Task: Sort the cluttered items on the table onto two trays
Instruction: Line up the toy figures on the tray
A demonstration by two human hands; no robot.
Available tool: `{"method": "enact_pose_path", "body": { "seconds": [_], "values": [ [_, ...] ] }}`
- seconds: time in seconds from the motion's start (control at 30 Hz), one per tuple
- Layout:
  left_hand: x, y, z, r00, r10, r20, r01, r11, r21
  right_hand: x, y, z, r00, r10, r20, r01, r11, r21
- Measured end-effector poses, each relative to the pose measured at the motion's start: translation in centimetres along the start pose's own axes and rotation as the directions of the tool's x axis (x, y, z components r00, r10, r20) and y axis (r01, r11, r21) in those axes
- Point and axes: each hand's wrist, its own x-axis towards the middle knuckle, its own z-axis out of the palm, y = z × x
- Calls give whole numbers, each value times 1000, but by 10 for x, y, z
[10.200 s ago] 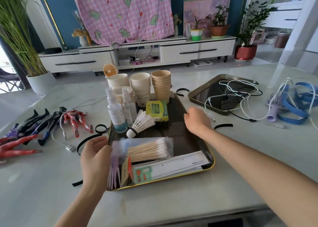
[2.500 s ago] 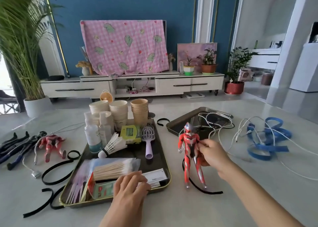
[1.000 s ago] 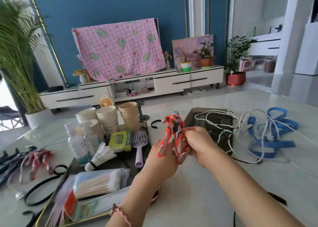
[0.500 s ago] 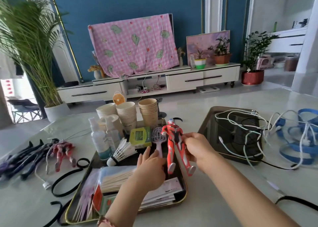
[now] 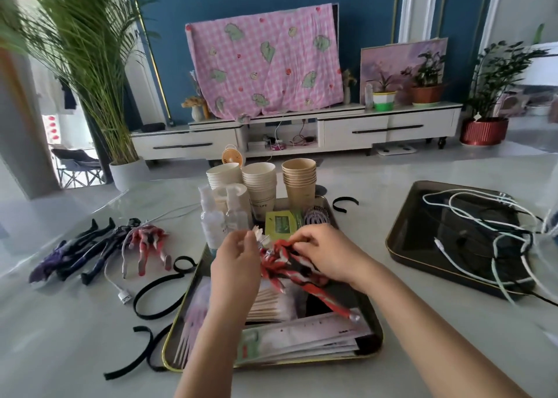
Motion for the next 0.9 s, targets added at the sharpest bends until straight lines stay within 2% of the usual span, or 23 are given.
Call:
{"method": "enact_pose_path", "body": {
  "seconds": [0.2, 0.37, 0.47, 0.63, 0.8, 0.83, 0.9],
  "values": [
    [5, -4, -11, 999, -48, -22, 51, 988, 148, 11, -9, 3, 974, -38, 223, 61, 993, -99],
    [9, -10, -20, 973, -193, 126, 151, 948, 279, 6, -8, 0, 937, -5, 348, 32, 997, -73],
    [9, -10, -26, 954, -223, 200, 139, 921, 363, 1, -12, 1, 917, -27, 397, 78, 991, -113],
    [5, -5, -32, 937, -219, 271, 55, 861, 506, -8, -8, 12, 917, -24, 398, 115, 972, -207],
    [0, 1, -39, 904, -206, 375, -22, 853, 521, -16, -7, 9, 977, -74, 200, 119, 968, -222],
    [-1, 3, -41, 895, -203, 398, -37, 854, 518, -19, -9, 6, 979, -47, 200, 94, 969, -230],
    [-2, 4, -45, 881, -203, 427, -55, 853, 518, -25, -16, -4, 956, 39, 289, 43, 961, -273]
  ]
}}
